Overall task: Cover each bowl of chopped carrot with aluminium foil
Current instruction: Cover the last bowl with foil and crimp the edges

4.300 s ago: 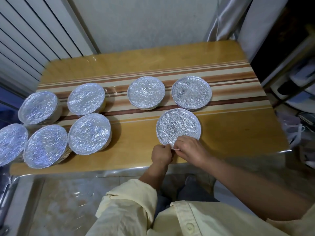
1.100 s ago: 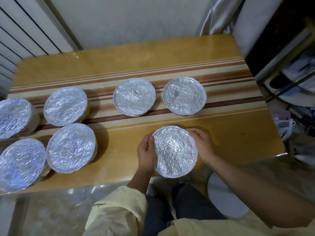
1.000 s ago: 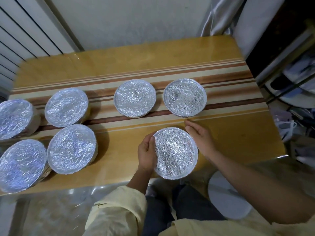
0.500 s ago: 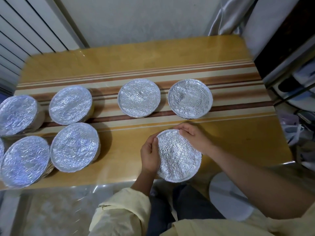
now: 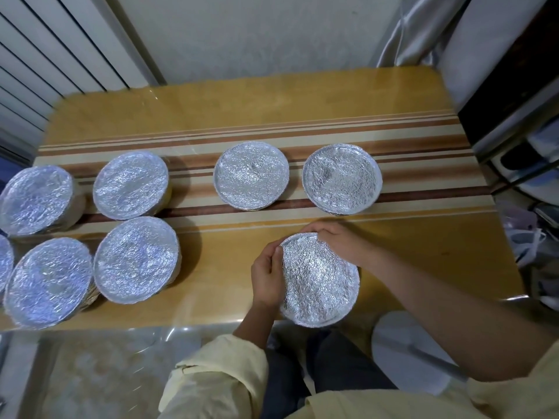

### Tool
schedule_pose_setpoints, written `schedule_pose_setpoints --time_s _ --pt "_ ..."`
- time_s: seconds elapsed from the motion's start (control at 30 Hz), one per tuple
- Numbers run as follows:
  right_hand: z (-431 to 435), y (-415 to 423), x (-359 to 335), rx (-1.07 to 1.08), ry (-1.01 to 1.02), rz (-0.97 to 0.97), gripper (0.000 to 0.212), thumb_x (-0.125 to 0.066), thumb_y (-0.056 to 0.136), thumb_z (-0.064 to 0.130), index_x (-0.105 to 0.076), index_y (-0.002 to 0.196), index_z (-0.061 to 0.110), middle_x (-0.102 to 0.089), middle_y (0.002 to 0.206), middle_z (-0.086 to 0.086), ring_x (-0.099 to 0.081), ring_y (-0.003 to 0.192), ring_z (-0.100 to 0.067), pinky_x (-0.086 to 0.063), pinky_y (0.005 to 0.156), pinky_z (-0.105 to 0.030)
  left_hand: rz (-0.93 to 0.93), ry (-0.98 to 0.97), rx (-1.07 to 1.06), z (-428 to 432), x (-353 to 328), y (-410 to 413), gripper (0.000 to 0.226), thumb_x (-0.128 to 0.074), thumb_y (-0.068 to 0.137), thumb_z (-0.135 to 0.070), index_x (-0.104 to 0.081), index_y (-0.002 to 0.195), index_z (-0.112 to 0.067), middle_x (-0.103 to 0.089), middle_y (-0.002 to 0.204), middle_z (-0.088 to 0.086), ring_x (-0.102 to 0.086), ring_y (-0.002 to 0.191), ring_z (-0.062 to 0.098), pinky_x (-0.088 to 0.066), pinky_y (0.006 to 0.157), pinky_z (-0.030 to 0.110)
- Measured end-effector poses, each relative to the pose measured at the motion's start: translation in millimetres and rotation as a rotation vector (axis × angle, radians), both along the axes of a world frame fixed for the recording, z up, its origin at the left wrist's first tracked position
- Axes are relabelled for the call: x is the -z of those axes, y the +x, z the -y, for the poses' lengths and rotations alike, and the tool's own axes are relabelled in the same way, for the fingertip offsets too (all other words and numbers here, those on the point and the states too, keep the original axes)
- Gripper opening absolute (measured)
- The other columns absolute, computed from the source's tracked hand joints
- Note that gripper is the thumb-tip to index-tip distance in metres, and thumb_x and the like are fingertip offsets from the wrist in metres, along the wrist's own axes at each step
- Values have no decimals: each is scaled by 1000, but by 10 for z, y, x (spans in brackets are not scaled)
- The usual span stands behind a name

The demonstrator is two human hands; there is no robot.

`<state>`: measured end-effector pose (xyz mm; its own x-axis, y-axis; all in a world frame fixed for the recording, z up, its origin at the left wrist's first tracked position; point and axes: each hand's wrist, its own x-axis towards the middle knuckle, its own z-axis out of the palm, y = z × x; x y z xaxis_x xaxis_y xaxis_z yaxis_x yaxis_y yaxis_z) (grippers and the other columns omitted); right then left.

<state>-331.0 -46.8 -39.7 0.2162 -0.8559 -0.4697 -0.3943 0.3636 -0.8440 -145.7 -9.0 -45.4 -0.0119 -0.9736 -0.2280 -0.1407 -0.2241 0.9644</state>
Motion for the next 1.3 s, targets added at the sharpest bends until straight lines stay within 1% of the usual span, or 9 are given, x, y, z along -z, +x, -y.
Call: schedule_pose_setpoints --time_s 0.07,0.13,0.27,0.53,0.67,0.77,0.97,1.1,1.3 --pt "-28 15 -87 7 -25 28 44 -39 99 13 -64 107 47 -57 132 -3 -46 123 -42 -33 104 -60 12 5 2 -1 8 4 30 -43 98 -21 -70 108 -31 -75 109 -5 -67 107 16 -51 97 35" --pt "-78 18 -135 83 -61 76 39 -43 99 6 -62 118 33 -52 136 9 -48 126 -24 -34 110 -44 30 5 -31 -10 9 13 31 -43 97 -22 -71 111 -25 -74 109 -4 -67 107 14 -51 96 32" --pt "-239 -13 -173 321 -157 62 28 -50 97 9 -62 122 18 -62 118 8 -56 113 -7 -42 91 -8 79 37 -283 -60 4 60 26 -42 102 -15 -66 111 -15 -69 103 -1 -62 98 16 -49 91 33" --pt "-678 207 34 573 -50 125 22 -46 100 22 -61 117 19 -63 111 7 -56 108 -11 -40 86 -17 97 198 -571 -327 -136 80 26 -38 102 -8 -57 120 -7 -61 105 5 -54 96 23 -41 83 31" --pt "-700 238 37 553 44 150 30 -44 101 30 -58 126 20 -61 123 4 -53 117 -13 -39 101 -29 262 258 -549 -444 -141 207 17 -38 104 -16 -52 108 -7 -56 96 8 -50 89 26 -32 75 30" --pt "-682 213 52 533 33 132 30 -45 100 36 -62 123 27 -63 123 11 -55 118 -12 -40 106 -39 324 273 -511 -417 -154 274 18 -39 106 -27 -48 106 -11 -57 100 7 -52 91 26 -34 79 30" --pt "-886 417 34 666 -162 -3 25 -57 95 20 -67 117 12 -69 107 4 -63 103 -13 -49 94 -36 82 152 -401 -281 -124 278 38 -36 108 -19 -52 141 -9 -56 131 0 -49 121 13 -34 103 21" --pt "-991 570 99 832 -259 -82 20 -63 91 11 -71 108 8 -71 95 6 -66 91 -9 -53 87 -35 50 86 -426 -268 -34 240 32 -35 107 -10 -63 113 4 -62 100 14 -53 91 18 -41 82 27" --pt "-956 525 86 750 -312 -183 18 -60 90 8 -71 105 12 -73 90 4 -68 84 -10 -52 77 -30 57 112 -433 -263 24 230 32 -36 107 -12 -63 112 5 -63 97 14 -53 89 17 -43 83 32"
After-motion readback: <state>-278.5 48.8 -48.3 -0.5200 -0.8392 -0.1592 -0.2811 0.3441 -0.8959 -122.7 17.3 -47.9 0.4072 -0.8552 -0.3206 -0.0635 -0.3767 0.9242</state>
